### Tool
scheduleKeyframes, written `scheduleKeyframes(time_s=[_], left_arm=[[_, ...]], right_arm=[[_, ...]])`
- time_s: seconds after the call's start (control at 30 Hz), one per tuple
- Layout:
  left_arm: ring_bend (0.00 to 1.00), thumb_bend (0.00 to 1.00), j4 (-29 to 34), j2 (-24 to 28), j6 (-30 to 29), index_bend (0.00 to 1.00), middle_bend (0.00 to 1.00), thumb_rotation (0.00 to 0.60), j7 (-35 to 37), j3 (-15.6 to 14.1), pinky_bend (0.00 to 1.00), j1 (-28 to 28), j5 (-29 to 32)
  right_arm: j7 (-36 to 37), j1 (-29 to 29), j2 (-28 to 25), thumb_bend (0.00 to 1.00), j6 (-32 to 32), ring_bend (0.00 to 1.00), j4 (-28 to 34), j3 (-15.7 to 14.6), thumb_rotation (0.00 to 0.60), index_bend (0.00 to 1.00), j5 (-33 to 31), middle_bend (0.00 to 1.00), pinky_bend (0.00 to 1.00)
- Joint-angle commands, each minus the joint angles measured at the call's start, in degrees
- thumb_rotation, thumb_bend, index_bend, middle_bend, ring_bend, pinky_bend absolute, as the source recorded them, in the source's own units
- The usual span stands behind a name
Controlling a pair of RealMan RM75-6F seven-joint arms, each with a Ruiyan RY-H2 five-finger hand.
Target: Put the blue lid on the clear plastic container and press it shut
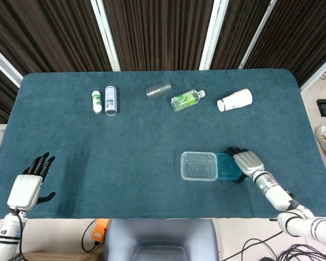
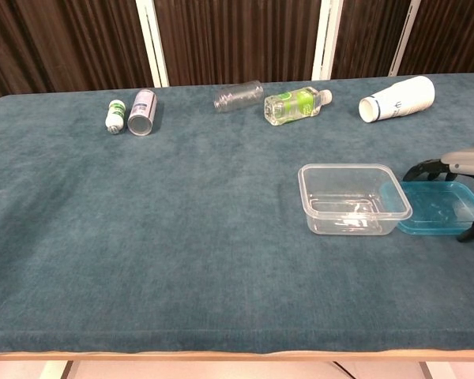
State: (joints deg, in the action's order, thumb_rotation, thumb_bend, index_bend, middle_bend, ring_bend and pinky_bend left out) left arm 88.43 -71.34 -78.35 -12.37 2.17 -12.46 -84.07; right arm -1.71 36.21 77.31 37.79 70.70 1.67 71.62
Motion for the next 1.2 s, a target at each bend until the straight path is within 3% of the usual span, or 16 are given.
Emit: scheduleKeyframes(time_s=[0.03,0.57,0.77,1.2], left_arm=[[0.09,0.42,0.00,0.02,0.02,0.09,0.00,0.600,0.01,0.01,0.33,-0.01,0.05],[0.09,0.42,0.22,-0.05,0.26,0.08,0.00,0.600,-0.40,-0.16,0.34,-0.11,-0.03],[0.09,0.42,0.36,0.08,0.55,0.09,0.00,0.600,-0.38,-0.12,0.34,-0.18,0.28],[0.10,0.42,0.20,0.17,0.59,0.09,0.00,0.600,0.09,-0.55,0.34,-0.33,-0.66]], right_arm=[[1.24,-1.21,-1.22,0.20,2.44,0.50,0.84,-0.01,0.600,0.41,1.22,0.44,0.49],[2.65,-8.87,-10.83,0.24,18.06,0.52,15.42,-0.36,0.600,0.40,6.53,0.45,0.50],[2.83,-9.62,-11.37,0.24,22.14,0.52,19.60,-0.58,0.600,0.40,11.35,0.45,0.50],[-4.99,-5.83,-6.00,0.24,18.46,0.52,23.62,2.44,0.600,0.37,7.32,0.45,0.50]])
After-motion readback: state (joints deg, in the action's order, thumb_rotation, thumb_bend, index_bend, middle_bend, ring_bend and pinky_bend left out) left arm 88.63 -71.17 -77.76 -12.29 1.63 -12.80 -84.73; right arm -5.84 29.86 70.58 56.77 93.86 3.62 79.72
